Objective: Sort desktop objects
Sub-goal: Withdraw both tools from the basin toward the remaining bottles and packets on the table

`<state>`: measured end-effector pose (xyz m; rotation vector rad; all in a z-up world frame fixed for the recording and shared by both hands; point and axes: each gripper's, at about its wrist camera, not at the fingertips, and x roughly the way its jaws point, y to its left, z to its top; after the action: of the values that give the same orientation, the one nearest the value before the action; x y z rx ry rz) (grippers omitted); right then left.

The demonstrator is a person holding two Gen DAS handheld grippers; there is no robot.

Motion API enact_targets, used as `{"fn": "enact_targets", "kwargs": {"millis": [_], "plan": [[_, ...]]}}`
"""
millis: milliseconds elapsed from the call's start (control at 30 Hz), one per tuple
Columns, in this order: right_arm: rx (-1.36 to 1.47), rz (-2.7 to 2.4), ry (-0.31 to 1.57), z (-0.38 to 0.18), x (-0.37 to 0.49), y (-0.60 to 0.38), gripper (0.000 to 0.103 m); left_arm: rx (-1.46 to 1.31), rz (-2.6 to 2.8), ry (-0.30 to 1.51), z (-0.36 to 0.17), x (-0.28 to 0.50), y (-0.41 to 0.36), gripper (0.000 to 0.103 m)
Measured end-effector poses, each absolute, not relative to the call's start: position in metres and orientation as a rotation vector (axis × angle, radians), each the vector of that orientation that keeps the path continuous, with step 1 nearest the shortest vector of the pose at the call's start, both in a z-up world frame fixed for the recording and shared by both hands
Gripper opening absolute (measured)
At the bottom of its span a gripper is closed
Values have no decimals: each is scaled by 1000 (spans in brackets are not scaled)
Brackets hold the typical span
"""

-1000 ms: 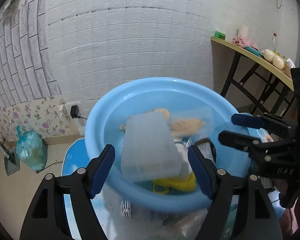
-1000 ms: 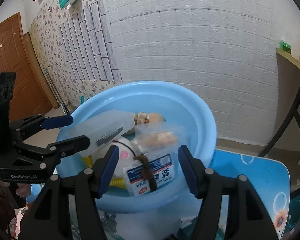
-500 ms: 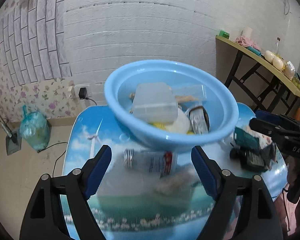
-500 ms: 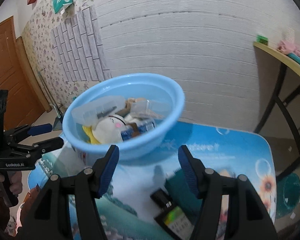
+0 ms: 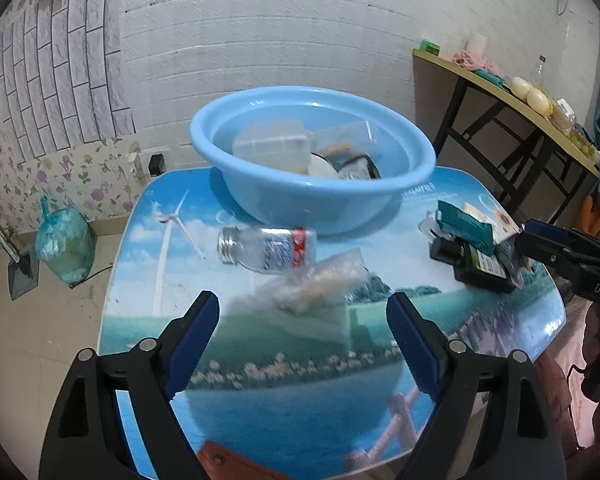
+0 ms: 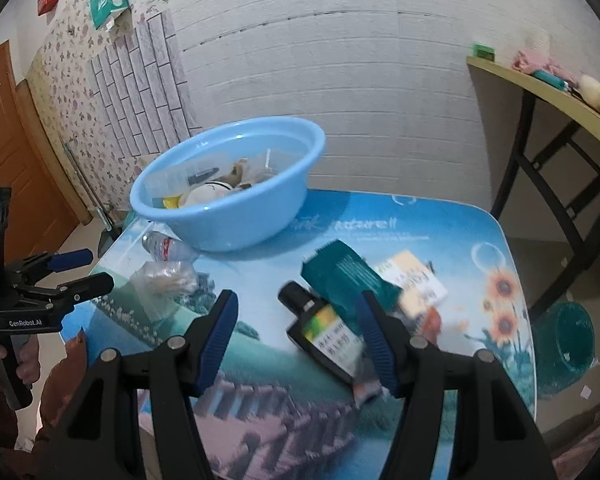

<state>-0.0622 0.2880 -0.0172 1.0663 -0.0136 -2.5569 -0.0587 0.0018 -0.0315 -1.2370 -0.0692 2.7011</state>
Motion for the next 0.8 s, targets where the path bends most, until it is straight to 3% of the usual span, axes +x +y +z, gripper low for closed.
{"fn": "enact_targets", "kwargs": {"millis": [400, 467, 800], "plan": [[1140, -2648, -21, -35, -43, 321, 61, -1312, 2635, -101, -48, -46, 15, 93], [1170, -2661, -38, -39, -44, 327, 65, -1328, 2627, -105, -50, -47, 15, 95], [1188, -2674, -67, -46, -47, 334, 67, -1364, 2645, -112, -55, -52, 9, 95]]}}
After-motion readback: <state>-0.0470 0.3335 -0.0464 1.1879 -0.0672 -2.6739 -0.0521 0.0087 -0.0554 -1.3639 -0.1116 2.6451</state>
